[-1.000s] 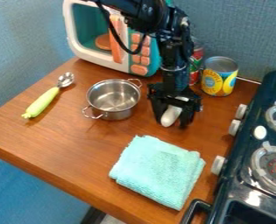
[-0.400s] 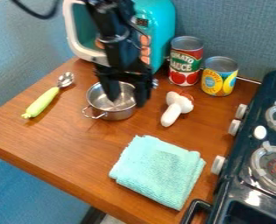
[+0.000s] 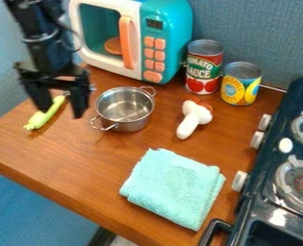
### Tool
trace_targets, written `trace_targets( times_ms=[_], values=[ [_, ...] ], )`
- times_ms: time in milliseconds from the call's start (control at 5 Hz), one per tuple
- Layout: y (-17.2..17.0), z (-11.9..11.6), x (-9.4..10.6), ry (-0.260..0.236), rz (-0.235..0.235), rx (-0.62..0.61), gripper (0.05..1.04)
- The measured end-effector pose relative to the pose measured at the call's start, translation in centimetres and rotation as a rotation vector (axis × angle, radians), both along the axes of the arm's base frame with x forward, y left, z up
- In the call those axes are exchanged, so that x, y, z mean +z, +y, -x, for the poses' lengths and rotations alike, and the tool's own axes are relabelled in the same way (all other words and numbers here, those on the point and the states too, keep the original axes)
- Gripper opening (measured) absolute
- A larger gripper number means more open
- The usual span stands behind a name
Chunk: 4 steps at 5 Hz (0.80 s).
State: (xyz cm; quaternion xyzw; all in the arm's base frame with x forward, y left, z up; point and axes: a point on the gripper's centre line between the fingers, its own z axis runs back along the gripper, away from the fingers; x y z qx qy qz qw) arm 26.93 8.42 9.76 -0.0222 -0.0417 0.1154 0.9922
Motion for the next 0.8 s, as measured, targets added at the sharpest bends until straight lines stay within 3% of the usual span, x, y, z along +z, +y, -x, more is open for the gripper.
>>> trace_targets(
  times_ms=[200,400,600,800],
  values=[
    [4.1,0.2,-1.6,0.066,0.027,0.097,0.989],
    [6.3,-1.4,-2.3,0.063,-0.007,0.098,0.989],
    [7.2,-1.9,-2.3,0.05,-0.114,0.042,0.989],
    [5.5,-3.3,-2.2,0.041,-0.168,-0.077,0.989]
  ],
)
